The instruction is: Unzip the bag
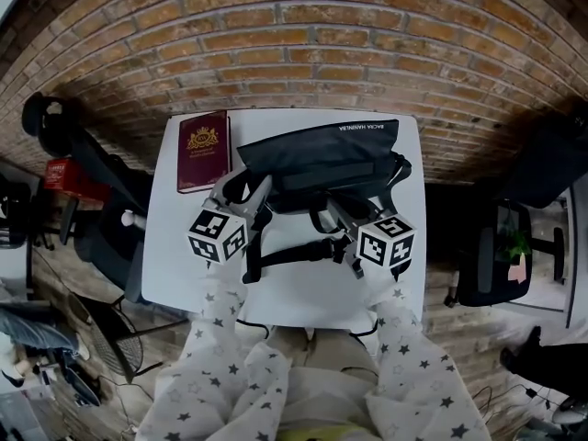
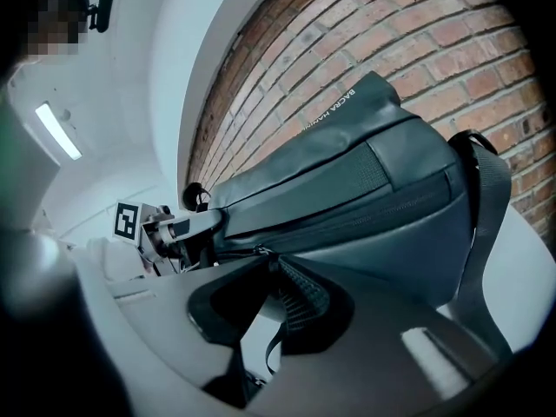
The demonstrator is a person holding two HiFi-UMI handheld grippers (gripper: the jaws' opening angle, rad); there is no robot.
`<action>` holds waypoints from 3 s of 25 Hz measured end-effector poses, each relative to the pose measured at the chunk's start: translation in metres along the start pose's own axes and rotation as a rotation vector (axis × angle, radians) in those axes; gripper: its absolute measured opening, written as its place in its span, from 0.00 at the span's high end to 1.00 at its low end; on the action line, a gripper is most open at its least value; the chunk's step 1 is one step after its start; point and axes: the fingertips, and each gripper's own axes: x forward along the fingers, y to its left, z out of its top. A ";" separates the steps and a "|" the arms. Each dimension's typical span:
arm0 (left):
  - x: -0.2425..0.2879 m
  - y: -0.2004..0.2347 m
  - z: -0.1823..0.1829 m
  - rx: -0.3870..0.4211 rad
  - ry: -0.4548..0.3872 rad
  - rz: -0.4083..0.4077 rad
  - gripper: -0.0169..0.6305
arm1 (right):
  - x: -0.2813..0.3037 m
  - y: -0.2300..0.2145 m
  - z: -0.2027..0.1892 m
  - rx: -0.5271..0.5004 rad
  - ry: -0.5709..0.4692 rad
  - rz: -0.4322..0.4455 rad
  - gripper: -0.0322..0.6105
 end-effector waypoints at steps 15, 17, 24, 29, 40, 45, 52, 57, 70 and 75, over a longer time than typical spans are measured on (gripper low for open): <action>-0.001 0.002 -0.001 -0.011 -0.009 0.012 0.76 | -0.029 -0.033 0.013 0.020 -0.059 -0.099 0.88; -0.001 0.002 -0.001 -0.012 -0.010 0.014 0.76 | -0.032 -0.036 0.015 0.019 -0.064 -0.108 0.88; -0.002 0.002 -0.002 -0.015 -0.010 0.015 0.76 | -0.039 -0.044 0.018 0.017 -0.075 -0.130 0.88; -0.001 0.002 -0.002 -0.016 -0.009 0.016 0.76 | -0.040 -0.044 0.020 0.007 -0.075 -0.133 0.88; -0.002 0.004 -0.002 -0.029 -0.020 0.028 0.76 | -0.066 -0.072 0.030 0.035 -0.120 -0.211 0.88; -0.002 0.004 -0.002 -0.030 -0.018 0.029 0.76 | -0.076 -0.082 0.033 0.045 -0.137 -0.237 0.88; -0.003 0.003 -0.002 -0.031 -0.014 0.028 0.76 | -0.084 -0.091 0.037 0.050 -0.145 -0.269 0.88; -0.003 0.004 -0.001 -0.036 -0.020 0.034 0.76 | -0.099 -0.105 0.042 0.051 -0.157 -0.311 0.88; -0.005 0.004 -0.002 -0.039 -0.019 0.048 0.76 | -0.104 -0.113 0.044 0.025 -0.150 -0.369 0.88; -0.004 0.004 -0.002 -0.048 -0.020 0.063 0.75 | -0.104 -0.113 0.041 0.025 -0.141 -0.368 0.88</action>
